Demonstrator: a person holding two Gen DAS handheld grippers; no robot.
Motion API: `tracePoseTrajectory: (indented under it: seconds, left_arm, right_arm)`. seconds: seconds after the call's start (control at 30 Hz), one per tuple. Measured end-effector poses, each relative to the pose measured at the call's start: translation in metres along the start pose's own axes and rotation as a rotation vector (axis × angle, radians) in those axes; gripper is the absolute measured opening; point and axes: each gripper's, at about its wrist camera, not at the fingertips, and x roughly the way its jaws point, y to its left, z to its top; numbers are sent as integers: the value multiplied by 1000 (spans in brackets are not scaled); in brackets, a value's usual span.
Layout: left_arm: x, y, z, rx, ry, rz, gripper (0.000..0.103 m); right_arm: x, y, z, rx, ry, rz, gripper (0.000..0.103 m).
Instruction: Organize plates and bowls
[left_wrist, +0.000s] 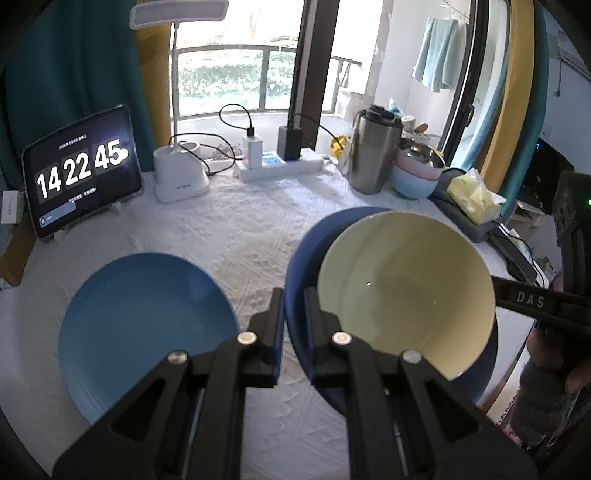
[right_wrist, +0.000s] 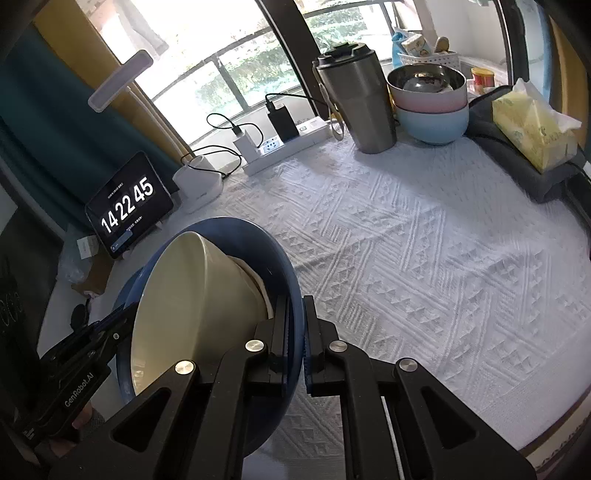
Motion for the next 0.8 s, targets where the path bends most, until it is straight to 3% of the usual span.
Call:
tracePoseTrajectory:
  seconds: [0.8]
  left_arm:
    - [-31,44,9,-64,-68,19,8]
  right_arm:
    - [0,58,14,-77,-8,24,8]
